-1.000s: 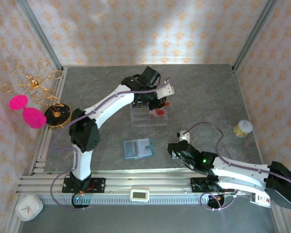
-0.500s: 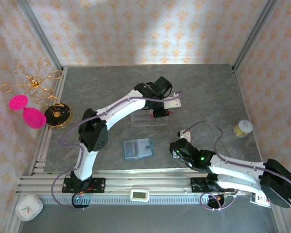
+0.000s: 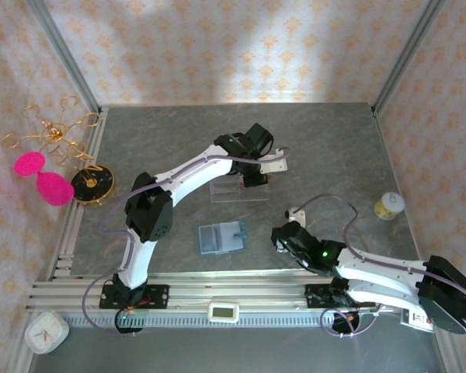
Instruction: Take the credit cards out of the card holder
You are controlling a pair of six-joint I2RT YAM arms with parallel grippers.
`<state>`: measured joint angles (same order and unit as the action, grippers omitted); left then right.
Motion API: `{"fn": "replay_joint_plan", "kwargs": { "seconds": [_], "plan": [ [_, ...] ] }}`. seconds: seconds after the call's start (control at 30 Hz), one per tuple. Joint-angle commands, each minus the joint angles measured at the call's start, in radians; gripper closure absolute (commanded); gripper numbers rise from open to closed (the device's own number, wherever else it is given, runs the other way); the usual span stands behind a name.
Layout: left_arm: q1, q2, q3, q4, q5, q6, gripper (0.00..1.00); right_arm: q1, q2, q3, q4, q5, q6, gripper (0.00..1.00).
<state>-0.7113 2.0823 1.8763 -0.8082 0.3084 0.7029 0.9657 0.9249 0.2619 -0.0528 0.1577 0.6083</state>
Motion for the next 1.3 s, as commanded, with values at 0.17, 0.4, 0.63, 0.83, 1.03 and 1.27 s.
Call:
{"fn": "replay_joint_plan", "kwargs": {
  "seconds": [0.17,0.4,0.63,0.83,1.03,1.27],
  "plan": [
    [0.015,0.016,-0.014,0.003,-0.008,0.066,1.0,-0.009,-0.004,0.016,-0.012,0.026,-0.007,0.77],
    [0.018,0.032,-0.017,-0.001,0.009,0.084,1.0,-0.012,-0.003,0.019,-0.021,0.031,-0.005,0.77],
    [0.022,0.038,-0.032,0.019,-0.025,0.09,1.0,-0.016,0.002,0.021,-0.021,0.028,-0.004,0.77],
    [0.029,0.036,-0.059,0.042,-0.044,0.093,1.0,-0.017,0.014,0.023,-0.009,0.019,-0.004,0.77],
    [0.028,0.034,-0.052,0.053,-0.058,0.085,1.0,-0.018,0.031,0.025,0.0,0.013,-0.006,0.77],
    [0.026,-0.003,-0.036,0.05,-0.042,0.088,1.0,-0.02,0.049,0.02,0.02,0.003,-0.005,0.77]
  ]
}}
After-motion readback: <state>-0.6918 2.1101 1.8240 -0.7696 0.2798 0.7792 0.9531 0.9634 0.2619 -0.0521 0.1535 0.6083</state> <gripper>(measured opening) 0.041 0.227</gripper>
